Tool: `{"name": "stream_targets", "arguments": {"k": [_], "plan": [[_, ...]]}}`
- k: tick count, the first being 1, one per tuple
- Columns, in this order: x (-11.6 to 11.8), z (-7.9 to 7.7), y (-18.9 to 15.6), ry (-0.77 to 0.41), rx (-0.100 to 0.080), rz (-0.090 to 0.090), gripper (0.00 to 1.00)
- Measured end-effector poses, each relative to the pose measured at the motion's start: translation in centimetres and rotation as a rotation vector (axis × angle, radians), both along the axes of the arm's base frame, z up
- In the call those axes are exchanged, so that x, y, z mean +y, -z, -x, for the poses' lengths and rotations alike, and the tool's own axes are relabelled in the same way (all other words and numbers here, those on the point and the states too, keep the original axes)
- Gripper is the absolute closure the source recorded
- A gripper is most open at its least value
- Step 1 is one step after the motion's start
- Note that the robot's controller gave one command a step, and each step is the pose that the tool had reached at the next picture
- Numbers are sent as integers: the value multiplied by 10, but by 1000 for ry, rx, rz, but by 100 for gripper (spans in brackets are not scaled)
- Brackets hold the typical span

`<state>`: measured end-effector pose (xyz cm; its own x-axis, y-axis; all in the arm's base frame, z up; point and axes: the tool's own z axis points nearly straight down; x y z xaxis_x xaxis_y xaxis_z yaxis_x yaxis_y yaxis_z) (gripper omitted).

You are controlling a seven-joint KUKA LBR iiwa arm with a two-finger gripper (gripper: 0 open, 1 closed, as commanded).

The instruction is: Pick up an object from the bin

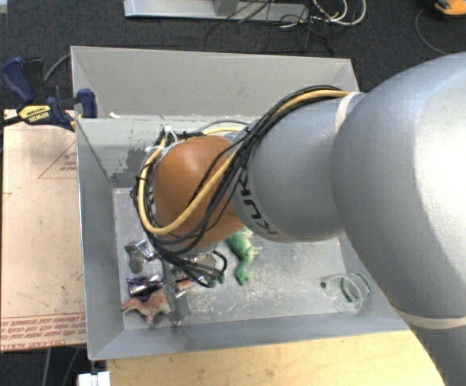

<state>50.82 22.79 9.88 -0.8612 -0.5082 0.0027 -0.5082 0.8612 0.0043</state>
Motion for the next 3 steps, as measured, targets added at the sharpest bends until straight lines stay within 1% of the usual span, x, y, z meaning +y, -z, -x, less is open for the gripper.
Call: {"name": "stream_targets", "arguments": {"k": [1, 2, 3], "plan": [[-12, 10, 28, 87, -13, -5, 0], [-14, 3, 26, -59, -5, -7, 100], [-14, 3, 26, -58, -5, -7, 100]]}}
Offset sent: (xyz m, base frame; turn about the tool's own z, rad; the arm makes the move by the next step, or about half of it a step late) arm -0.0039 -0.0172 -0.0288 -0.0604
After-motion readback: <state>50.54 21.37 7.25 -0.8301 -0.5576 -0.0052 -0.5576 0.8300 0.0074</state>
